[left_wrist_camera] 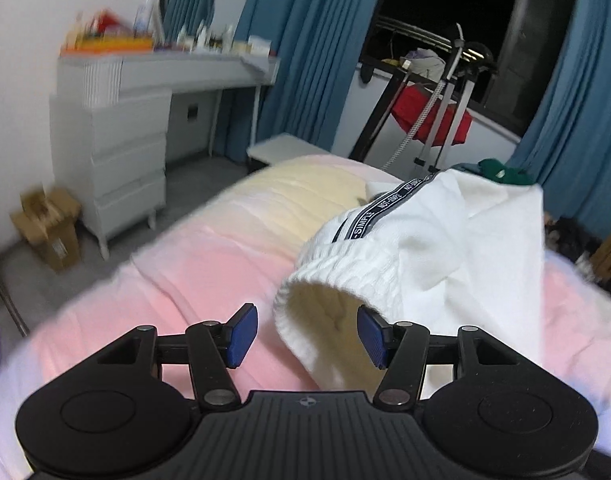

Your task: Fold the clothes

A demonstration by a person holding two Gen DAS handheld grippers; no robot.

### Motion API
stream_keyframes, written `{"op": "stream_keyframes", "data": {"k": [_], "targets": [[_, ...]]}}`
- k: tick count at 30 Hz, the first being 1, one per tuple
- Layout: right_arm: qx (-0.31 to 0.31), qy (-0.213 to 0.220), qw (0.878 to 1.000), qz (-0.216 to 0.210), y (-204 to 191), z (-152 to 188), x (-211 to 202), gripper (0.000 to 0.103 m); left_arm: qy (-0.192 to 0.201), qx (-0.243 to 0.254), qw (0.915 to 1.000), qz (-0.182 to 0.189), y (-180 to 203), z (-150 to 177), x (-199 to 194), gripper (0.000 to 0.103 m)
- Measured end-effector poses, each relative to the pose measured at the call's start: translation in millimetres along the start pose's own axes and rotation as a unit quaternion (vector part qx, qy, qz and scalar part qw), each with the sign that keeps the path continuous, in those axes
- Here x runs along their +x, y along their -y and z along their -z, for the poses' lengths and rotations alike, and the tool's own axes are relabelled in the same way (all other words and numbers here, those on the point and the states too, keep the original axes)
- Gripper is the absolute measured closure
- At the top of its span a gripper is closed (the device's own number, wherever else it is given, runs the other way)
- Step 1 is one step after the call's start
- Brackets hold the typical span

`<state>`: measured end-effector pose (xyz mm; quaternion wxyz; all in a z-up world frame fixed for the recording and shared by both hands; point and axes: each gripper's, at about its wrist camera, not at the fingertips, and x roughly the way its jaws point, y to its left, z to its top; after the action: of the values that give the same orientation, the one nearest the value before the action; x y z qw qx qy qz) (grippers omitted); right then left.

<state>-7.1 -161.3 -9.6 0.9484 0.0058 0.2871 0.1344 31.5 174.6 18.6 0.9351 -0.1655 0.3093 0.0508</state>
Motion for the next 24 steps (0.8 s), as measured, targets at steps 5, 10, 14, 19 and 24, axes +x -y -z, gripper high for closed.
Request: {"op": "stream_keyframes", "data": {"k": [5,10,14,19,24], "targets": [[0.015,-0.017,1.000,0.010,8.4,-0.9,9.0,0.088,-0.004,-0.102,0.9907,0.090,-26.0,-2.9,-11.6,0.032],[0.028,-0.029,0.999,0.013,13.3,-0.2,16.1,0.088,0.006,-0.154,0.9735,0.169,-33.8,-1.2,-13.8,0.024],[0.027,-0.032,0.999,0.012,13.0,0.5,18.3,0.088,0.007,-0.135,0.9719,0.192,-24.6,-0.6,-13.5,0.022],[0.028,-0.041,0.999,0.015,16.6,1.6,22.6,0.088,-0.060,-0.136,0.9761,0.159,-19.3,10.8,12.3,0.021],[0.069,-0.063,0.996,-0.008,30.5,0.8,23.9,0.084,-0.098,-0.211,0.9589,0.163,-40.4,16.3,37.5,0.021]]}}
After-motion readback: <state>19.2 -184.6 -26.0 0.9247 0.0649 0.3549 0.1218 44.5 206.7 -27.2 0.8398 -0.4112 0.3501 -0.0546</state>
